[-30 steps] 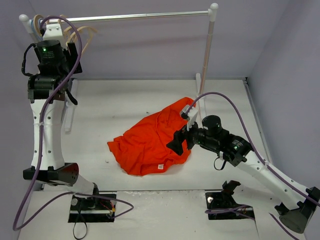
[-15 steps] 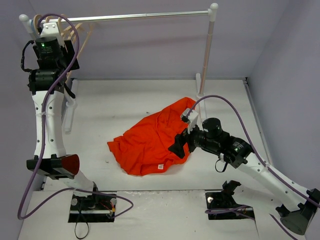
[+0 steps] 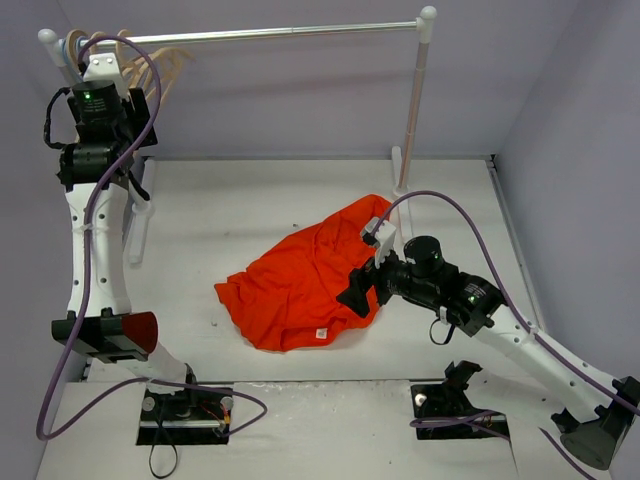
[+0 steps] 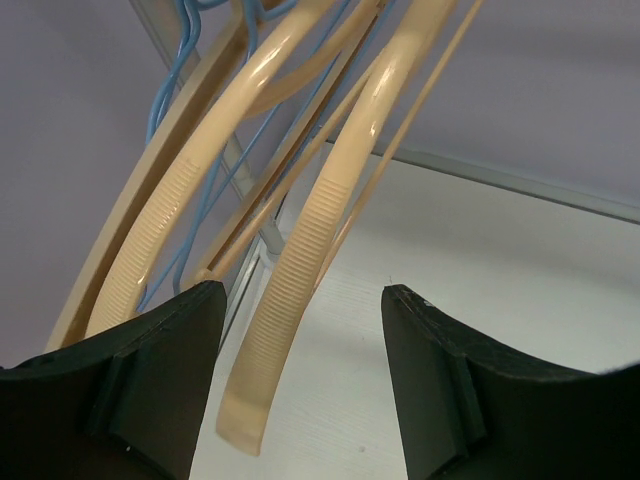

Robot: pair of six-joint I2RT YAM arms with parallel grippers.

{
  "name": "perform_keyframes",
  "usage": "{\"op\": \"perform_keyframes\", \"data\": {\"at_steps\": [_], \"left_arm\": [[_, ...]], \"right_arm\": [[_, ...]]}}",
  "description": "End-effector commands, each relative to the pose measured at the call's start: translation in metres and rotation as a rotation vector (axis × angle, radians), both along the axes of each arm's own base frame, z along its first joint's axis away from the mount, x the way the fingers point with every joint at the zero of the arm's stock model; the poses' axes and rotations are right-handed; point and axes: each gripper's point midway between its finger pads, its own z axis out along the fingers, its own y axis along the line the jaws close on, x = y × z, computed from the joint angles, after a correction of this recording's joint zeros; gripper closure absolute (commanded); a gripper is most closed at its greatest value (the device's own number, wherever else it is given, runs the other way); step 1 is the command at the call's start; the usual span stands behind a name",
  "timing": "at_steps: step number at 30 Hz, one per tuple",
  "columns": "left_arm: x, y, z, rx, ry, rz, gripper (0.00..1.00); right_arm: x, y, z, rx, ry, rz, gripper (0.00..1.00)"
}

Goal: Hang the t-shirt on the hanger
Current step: Pick up the hanger from the clothesline.

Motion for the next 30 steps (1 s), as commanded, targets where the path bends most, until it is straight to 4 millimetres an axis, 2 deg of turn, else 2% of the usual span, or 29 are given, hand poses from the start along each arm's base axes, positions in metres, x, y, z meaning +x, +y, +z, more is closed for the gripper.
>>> {"op": "perform_keyframes", "data": {"at_steps": [1,12,15,20,24,28,30], "left_arm": [[-0.003,0.005,0.034,0.030,-0.112,0.004,0.37],[0.007,0.001,0.011,-0.013,-0.072,-0.057,0.37],[0.009,0.000,0.010,-0.023,-0.075,-0.067,0.37],[0.011,-0.010,0.021,-0.050,-0.120,-0.115,0.37],[0.012,-0.014,0.033,-0.051,-0.157,-0.135,0.48],[0.011,-0.015,0.041,-0.048,-0.178,-0.139,0.69],[0.013,-0.019,0.043,-0.054,-0.186,-0.164,0.72]], "right_arm": [[0.008,0.006,0.011,0.022,-0.045,-0.002,0.14],[0.015,0.010,0.008,0.017,-0.034,-0.016,0.14],[0.015,0.010,0.009,0.017,-0.034,-0.018,0.14],[0.017,0.011,0.006,0.012,-0.024,-0.024,0.14],[0.019,0.012,0.005,0.008,-0.018,-0.025,0.14],[0.020,0.013,0.005,0.007,-0.015,-0.027,0.14],[0.021,0.014,0.005,0.005,-0.014,-0.027,0.14]]}}
